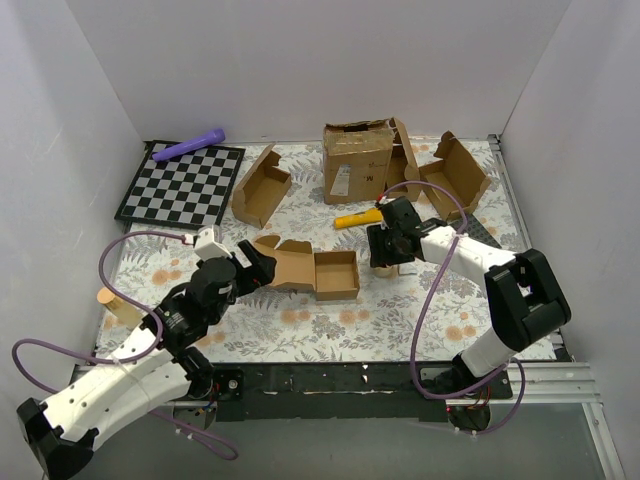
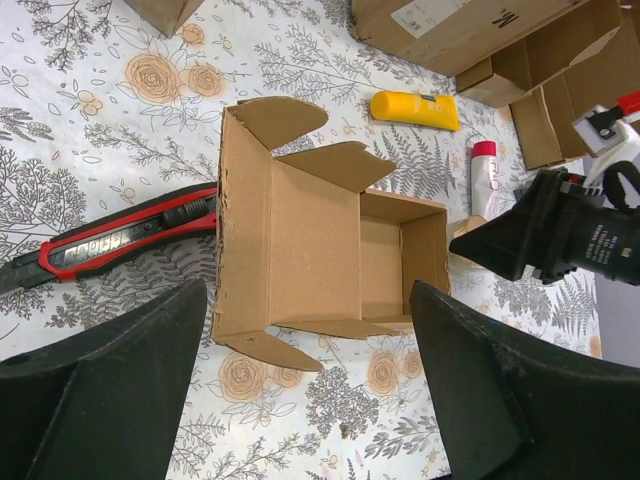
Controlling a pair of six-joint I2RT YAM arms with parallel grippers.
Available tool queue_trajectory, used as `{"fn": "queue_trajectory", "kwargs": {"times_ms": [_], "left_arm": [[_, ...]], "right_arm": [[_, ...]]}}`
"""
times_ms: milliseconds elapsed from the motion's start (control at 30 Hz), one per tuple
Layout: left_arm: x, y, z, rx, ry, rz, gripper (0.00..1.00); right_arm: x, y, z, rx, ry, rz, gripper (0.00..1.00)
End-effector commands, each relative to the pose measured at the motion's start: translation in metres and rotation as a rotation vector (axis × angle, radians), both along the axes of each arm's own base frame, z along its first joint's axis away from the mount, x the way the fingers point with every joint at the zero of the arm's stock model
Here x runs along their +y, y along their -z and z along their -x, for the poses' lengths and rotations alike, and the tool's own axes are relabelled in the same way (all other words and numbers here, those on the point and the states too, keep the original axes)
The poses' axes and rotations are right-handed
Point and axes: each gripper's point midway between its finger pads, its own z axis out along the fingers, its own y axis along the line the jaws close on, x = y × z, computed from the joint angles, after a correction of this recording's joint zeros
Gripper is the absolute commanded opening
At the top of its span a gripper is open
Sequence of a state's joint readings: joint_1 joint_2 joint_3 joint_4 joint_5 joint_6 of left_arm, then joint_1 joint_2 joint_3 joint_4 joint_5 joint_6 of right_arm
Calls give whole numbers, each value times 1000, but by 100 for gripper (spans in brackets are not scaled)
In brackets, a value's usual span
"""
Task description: Unpack the express box
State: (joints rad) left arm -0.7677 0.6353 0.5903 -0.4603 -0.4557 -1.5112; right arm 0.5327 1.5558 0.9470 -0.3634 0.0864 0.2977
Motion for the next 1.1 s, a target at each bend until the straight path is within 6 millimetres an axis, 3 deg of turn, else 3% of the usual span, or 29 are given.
{"fn": "queue_trajectory", "kwargs": {"times_ms": [0,133,367,400,433,500,600,767,833,933,1067], "left_arm": [[6,-22,2,-30,-16,31,83],[6,-27,5,-45,-6,44,83],[9,-24,7,-38,-8,34,84],[9,-25,7,-39,-6,34,84],[9,-25,7,-39,-4,35,84],[8,-24,8,-39,1,34,84],[7,-23,7,-40,8,33,84],[4,-25,7,-44,23,30,86],[1,-27,6,-47,36,32,87],[-4,-27,4,-44,46,35,87],[-7,-24,3,-27,48,38,87]], "right_arm": [[8,-18,-27,-106,17,-22,1],[5,-8,-30,-78,29,19,1],[5,-6,-27,-62,28,18,1],[5,-8,-27,-64,26,16,10],[5,-10,-26,-64,27,15,29],[3,-15,-27,-73,38,16,48],[1,-35,-30,-116,61,20,60],[6,-86,-32,-229,61,-27,70],[9,-106,-34,-272,51,-51,87],[11,-113,-30,-266,22,-57,89],[11,-103,-24,-253,12,-60,88]]}}
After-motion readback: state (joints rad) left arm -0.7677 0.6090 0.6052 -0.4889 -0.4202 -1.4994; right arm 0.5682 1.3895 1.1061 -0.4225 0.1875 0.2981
